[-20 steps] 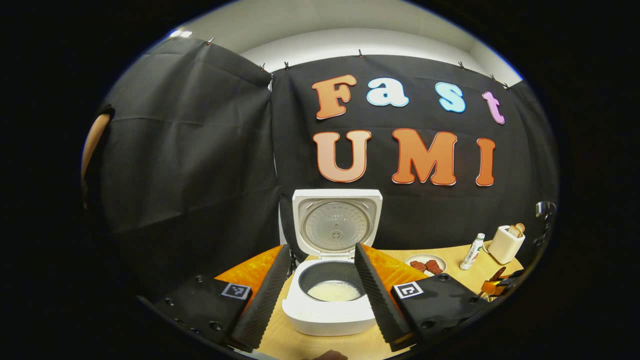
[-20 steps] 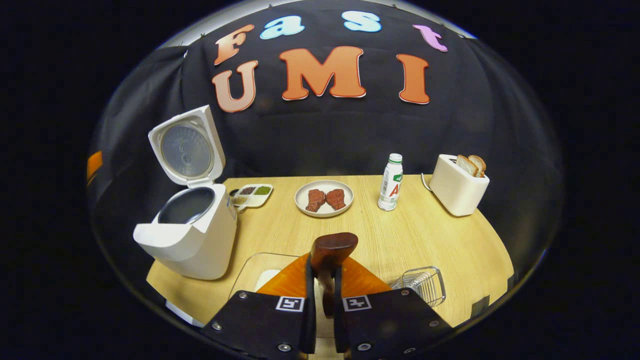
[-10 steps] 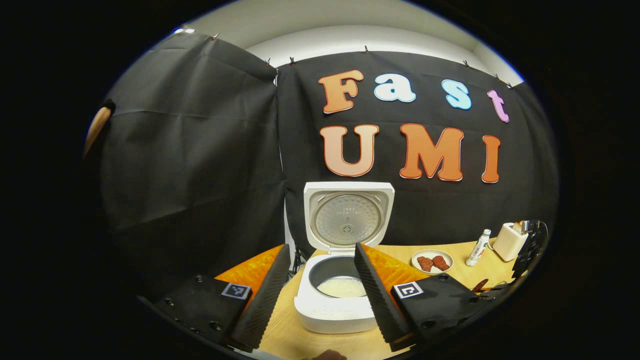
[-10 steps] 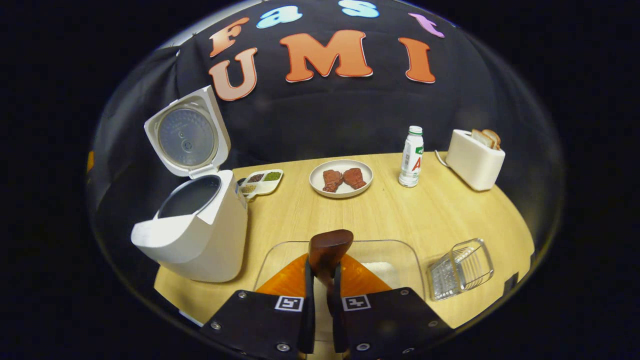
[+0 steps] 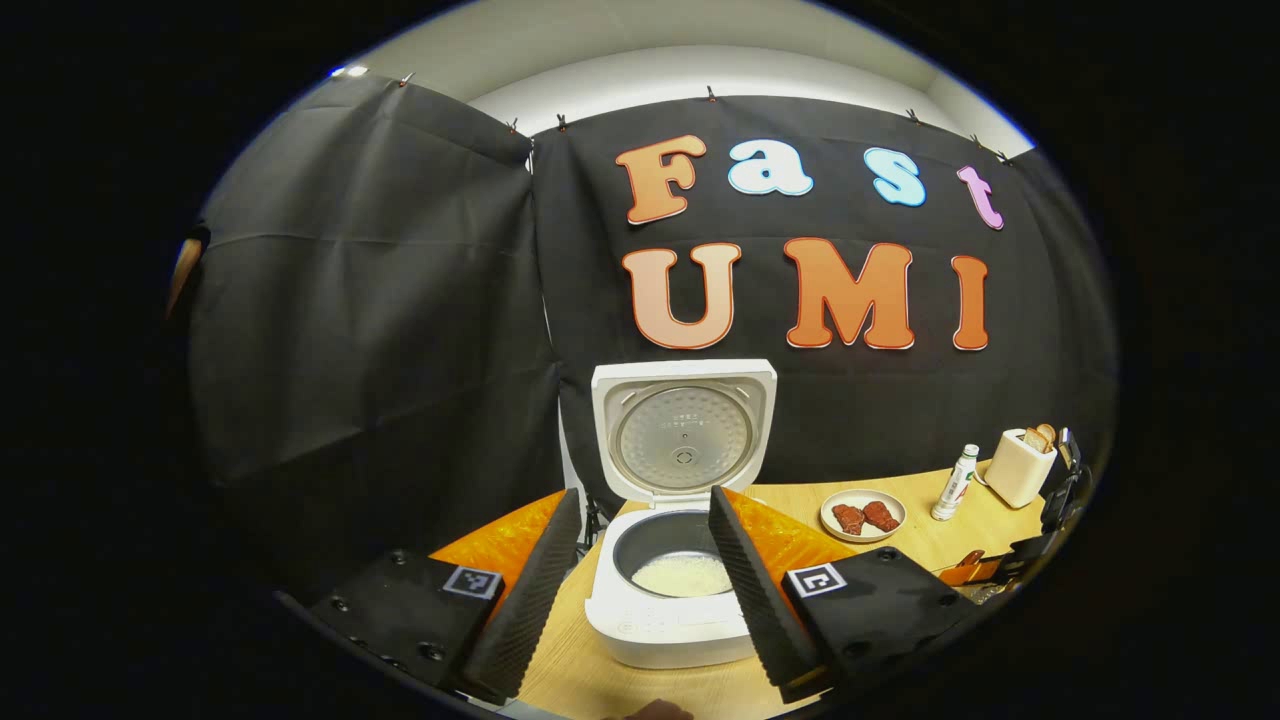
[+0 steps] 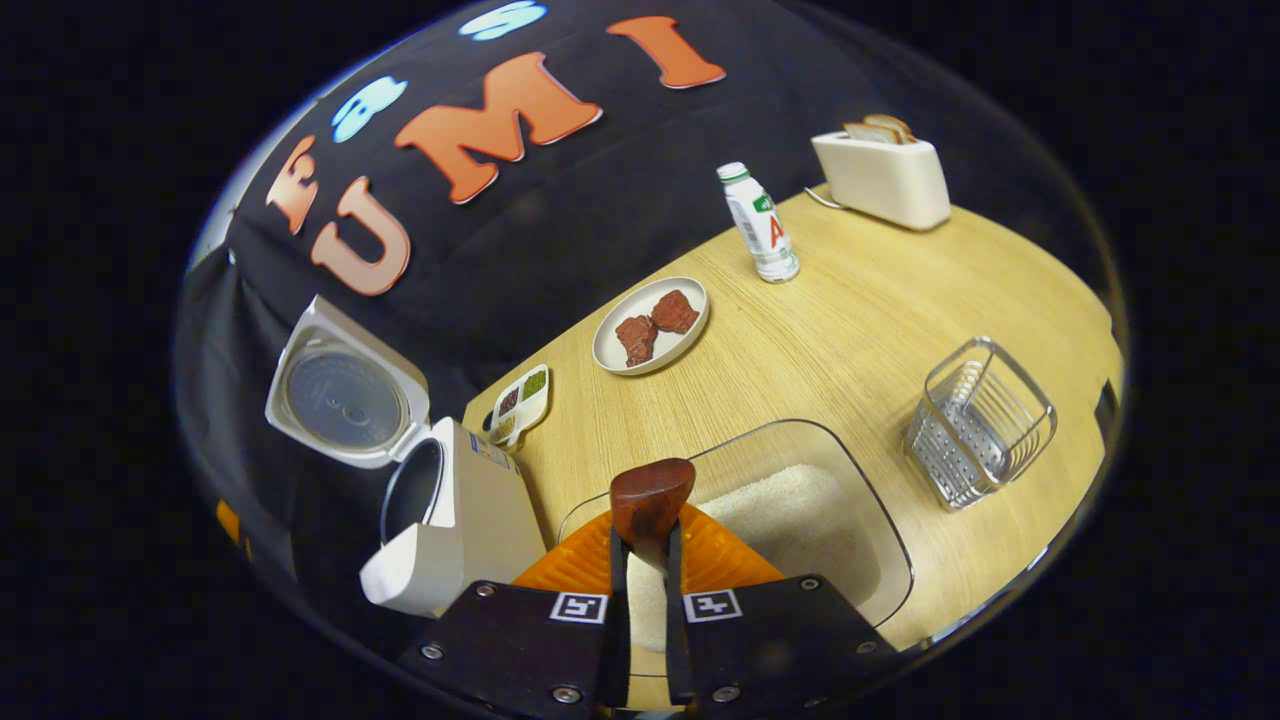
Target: Close the left gripper, press the button to open the rice cooker; take a wooden spoon from the chopstick holder with the right hand, scoop a spoonful of rice and pour it into the rice cooker, then put the wooden spoon back into the chopstick holder.
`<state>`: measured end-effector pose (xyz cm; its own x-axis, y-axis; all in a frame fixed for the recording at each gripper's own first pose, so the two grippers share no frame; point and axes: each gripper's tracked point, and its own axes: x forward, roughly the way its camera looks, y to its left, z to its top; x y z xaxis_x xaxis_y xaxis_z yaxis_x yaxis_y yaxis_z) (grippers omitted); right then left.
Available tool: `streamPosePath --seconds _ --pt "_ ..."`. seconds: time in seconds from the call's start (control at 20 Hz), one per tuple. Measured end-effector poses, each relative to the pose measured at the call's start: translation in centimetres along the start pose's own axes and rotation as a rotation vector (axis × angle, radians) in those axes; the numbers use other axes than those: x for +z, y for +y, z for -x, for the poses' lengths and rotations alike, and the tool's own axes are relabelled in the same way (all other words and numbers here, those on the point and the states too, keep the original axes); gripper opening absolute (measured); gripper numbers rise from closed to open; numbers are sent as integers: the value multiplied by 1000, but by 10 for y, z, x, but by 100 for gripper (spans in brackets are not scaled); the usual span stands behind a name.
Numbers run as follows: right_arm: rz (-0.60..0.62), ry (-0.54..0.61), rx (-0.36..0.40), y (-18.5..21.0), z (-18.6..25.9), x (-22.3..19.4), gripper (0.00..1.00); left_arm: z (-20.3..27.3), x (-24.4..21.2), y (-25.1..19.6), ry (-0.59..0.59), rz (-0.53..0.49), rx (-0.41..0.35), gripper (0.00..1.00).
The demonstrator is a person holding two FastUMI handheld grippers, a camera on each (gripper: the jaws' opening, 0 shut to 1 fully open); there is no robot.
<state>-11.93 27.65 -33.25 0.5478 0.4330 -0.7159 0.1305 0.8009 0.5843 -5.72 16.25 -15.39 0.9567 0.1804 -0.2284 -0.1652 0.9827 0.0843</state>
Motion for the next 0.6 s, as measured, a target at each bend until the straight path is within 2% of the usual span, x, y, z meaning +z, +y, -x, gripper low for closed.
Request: streamPosePath --seconds 0.6 --pt "-337 116 149 -17 7 -7 14 4 10 -44 6 -20 -39 88"
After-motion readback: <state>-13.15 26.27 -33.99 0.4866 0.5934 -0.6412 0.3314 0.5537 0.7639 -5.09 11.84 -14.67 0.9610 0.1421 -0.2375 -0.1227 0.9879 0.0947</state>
